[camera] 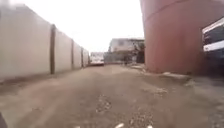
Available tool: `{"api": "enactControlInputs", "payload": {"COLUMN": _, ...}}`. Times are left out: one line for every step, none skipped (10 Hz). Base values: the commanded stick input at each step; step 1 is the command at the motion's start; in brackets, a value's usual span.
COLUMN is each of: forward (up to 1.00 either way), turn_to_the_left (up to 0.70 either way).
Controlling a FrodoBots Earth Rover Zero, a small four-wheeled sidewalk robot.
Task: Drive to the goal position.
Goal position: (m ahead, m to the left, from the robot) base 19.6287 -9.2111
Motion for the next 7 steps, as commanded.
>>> {"api": "enactControlInputs", "payload": {"forward": 1.00, "turn_to_the_left": 0.00}}
{"api": "enactControlInputs", "payload": {"forward": 1.00, "turn_to_the_left": 0.00}}
{"api": "enactControlInputs", "payload": {"forward": 1.00, "turn_to_the_left": 0.00}}
{"api": "enactControlInputs", "payload": {"forward": 1.00, "turn_to_the_left": 0.00}}
{"api": "enactControlInputs", "payload": {"forward": 1.00, "turn_to_the_left": 0.00}}
{"api": "enactControlInputs", "payload": {"forward": 1.00, "turn_to_the_left": 0.00}}
{"api": "enactControlInputs", "payload": {"forward": 1.00, "turn_to_the_left": 0.00}}
